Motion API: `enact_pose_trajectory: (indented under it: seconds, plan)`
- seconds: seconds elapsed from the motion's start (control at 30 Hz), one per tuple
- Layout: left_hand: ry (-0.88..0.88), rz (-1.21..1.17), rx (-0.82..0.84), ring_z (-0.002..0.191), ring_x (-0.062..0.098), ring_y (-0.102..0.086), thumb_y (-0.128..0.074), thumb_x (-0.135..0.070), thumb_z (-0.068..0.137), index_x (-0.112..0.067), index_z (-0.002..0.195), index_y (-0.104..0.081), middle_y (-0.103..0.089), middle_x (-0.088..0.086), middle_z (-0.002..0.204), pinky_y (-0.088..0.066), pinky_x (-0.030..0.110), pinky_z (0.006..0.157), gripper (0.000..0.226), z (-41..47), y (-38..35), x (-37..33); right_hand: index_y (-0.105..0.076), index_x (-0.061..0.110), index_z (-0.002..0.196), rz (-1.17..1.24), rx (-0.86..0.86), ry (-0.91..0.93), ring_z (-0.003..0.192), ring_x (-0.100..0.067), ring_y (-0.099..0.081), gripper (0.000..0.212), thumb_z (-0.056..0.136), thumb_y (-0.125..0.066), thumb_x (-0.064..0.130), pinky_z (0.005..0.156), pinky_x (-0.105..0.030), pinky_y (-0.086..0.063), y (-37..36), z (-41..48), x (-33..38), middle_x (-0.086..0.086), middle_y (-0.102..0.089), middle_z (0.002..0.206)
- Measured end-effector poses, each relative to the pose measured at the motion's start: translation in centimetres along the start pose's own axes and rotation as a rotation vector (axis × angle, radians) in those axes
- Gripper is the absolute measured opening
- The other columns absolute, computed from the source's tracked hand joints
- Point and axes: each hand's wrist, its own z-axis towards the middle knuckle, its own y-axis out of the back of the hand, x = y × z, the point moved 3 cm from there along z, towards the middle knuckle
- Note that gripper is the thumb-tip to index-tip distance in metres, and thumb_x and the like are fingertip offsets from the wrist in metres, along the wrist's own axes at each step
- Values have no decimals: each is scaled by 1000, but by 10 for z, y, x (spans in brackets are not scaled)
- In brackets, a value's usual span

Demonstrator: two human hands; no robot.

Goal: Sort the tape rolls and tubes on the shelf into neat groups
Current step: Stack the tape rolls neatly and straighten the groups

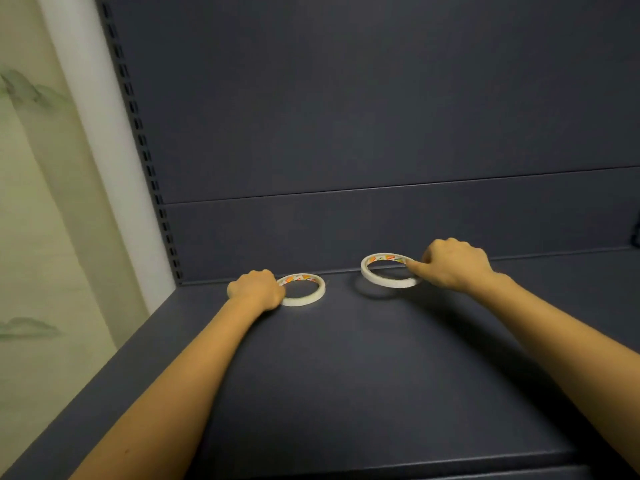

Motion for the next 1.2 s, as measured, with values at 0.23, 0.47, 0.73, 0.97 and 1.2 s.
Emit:
enact_pose_trajectory:
  seconds: [0.23, 0.47, 0.73, 0.97, 1.2]
  plan:
    - [-128, -9, -47, 93, 26, -55, -42, -34, 93, -14, 86, -50, -61, 8, 107, -36, 31, 75, 22, -5, 1, -15, -67, 15, 70, -27, -65, -126, 64, -22, -53, 45, 88, -50, 53, 55, -27, -34, 10, -44, -45, 1, -51, 59]
    - [-387, -92, -157, 89, 32, -54, -45, -35, 91, -14, 76, -53, -53, 6, 85, -37, 32, 73, 27, -48, 22, -100, -72, 10, 78, -74, -130, -244, 64, -23, -53, 49, 87, -50, 53, 53, -26, -33, 38, -91, -109, -4, -56, 65]
    - [-671, -155, -194, 74, 28, -49, -44, -34, 91, -14, 68, -51, -50, 3, 70, -35, 30, 66, 31, -125, 30, -249, -70, 16, 71, -144, -186, -404, 64, -25, -50, 46, 86, -51, 55, 48, -24, -27, 96, -166, -227, 2, -50, 58]
    - [-835, -201, -188, 64, 22, -47, -43, -34, 92, -18, 57, -44, -46, -1, 59, -33, 28, 58, 39, -205, 21, -385, -66, 12, 66, -220, -239, -506, 77, -32, -60, 50, 84, -52, 57, 53, -28, -31, 144, -242, -346, -5, -50, 63]
    - [-897, -230, -189, 55, 18, -41, -43, -35, 93, -17, 56, -39, -43, 0, 57, -29, 27, 52, 41, -273, 7, -494, -55, 15, 54, -245, -263, -576, 59, -25, -52, 52, 85, -52, 56, 46, -23, -26, 176, -301, -451, -1, -47, 53]
